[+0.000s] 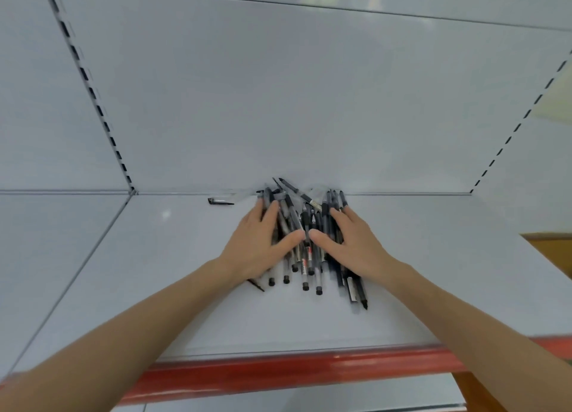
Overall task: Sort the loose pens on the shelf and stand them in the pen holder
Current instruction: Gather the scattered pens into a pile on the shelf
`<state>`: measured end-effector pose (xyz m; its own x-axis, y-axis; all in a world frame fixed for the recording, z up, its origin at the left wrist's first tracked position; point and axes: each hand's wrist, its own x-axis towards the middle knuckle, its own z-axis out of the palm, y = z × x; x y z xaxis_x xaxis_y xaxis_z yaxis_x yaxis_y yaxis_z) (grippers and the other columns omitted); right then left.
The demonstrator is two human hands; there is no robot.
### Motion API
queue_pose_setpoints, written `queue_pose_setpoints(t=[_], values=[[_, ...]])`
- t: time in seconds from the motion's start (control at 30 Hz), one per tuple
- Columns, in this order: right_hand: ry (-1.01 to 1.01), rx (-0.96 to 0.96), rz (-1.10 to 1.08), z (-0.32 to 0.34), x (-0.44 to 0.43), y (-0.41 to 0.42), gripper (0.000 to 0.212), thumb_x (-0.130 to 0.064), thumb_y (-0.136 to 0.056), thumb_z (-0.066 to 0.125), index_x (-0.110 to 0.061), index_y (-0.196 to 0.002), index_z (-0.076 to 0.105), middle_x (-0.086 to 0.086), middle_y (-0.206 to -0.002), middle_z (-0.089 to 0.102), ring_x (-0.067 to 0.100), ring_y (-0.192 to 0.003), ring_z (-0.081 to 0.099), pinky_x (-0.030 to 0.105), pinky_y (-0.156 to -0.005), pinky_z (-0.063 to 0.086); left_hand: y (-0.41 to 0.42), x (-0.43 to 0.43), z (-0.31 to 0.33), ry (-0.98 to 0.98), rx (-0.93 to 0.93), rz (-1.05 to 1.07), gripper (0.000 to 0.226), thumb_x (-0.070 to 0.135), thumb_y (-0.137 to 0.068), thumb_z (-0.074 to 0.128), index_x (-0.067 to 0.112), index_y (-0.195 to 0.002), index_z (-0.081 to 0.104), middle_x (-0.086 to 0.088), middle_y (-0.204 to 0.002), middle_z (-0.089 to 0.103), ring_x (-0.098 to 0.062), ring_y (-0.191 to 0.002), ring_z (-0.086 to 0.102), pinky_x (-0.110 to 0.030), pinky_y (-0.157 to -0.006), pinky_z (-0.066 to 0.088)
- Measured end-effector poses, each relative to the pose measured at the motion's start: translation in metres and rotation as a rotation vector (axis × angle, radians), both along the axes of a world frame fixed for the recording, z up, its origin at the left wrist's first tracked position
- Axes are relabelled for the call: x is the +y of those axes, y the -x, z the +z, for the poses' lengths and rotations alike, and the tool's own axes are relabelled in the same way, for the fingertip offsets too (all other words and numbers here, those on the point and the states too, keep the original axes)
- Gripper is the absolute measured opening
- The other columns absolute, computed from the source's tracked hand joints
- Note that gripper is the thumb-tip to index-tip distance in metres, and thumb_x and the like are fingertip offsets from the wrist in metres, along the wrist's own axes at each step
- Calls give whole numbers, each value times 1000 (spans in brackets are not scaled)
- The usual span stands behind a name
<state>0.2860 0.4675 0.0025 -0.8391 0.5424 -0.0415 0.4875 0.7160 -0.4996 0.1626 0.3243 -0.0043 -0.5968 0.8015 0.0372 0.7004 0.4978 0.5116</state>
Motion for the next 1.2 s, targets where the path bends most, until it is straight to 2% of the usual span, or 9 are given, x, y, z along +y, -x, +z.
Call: queue_pose_setpoints(t=[0.3, 0.4, 0.5, 0.63, 0.73, 0.83, 1.0, 1.1, 1.2], values=[[-13, 97, -20, -3, 0, 2, 60, -46, -95, 34, -18, -146, 20, 6, -157, 9, 17, -145, 3, 32, -115, 7, -2, 24, -1, -60, 9, -92, 66, 58, -92, 27, 31, -148, 5, -10, -157, 0, -25, -145, -5, -46, -118, 5], [39, 146, -39, 1, 6, -2, 61, -48, -94, 36, -21, -146, 21, 3, -157, 11, 14, -145, 6, 32, -115, 9, 13, 8, 7, -117, 85, -95, 60, 55, -94, 25, 30, -147, 10, -7, -157, 4, -23, -145, 2, -44, -118, 6], [39, 119, -66, 1, 12, 0, 64, -50, -93, 36, -20, -147, 22, 4, -157, 12, 14, -145, 7, 37, -117, 14, 48, -6, 7, -83, 205, 24, 55, 43, -98, 24, 15, -145, 24, -13, -155, 15, -26, -143, 12, -39, -117, 9], [6, 85, -100, -1, 18, 11, 67, -51, -93, 35, -15, -147, 20, 5, -156, 15, 17, -145, 7, 35, -116, 12, 82, -10, 1, -6, 264, 112, 74, 55, -85, 17, 5, -131, 45, -18, -137, 43, -33, -128, 36, -37, -109, 24], [9, 72, -116, -3, 21, 22, 69, -54, -92, 34, -15, -147, 19, 5, -156, 17, 19, -144, 11, 35, -116, 12, 87, -3, -3, -10, 258, 87, 68, 54, -88, 19, 7, -126, 52, -17, -131, 47, -33, -123, 36, -34, -106, 22], [9, 91, -111, -4, 19, 33, 68, -54, -92, 34, -16, -147, 21, 5, -155, 19, 20, -143, 14, 36, -116, 14, 85, 10, -5, -21, 236, 69, 79, 60, -83, 8, 9, -115, 59, -16, -125, 50, -32, -119, 38, -38, -104, 26], [23, 99, -95, -2, 16, 34, 60, -46, -96, 34, -15, -146, 23, 5, -155, 20, 20, -143, 15, 36, -115, 13, 67, 27, -2, -52, 255, 61, 52, 44, -97, 27, 6, -115, 58, -17, -120, 49, -31, -113, 38, -36, -99, 29], [15, 101, -61, 0, 15, 29, 56, -42, -97, 34, -14, -145, 26, 6, -154, 23, 21, -142, 17, 35, -114, 15, 69, 31, -6, -54, 282, 104, 50, 44, -96, 29, 8, -121, 54, -18, -122, 51, -32, -114, 39, -37, -98, 31], [8, 132, -52, 3, 13, 27, 49, -36, -98, 34, -12, -140, 34, 10, -147, 34, 25, -138, 25, 32, -108, 21, 69, 37, -9, -52, 301, 137, 56, 47, -96, 23, 7, -115, 57, -16, -113, 59, -31, -107, 44, -37, -95, 33]])
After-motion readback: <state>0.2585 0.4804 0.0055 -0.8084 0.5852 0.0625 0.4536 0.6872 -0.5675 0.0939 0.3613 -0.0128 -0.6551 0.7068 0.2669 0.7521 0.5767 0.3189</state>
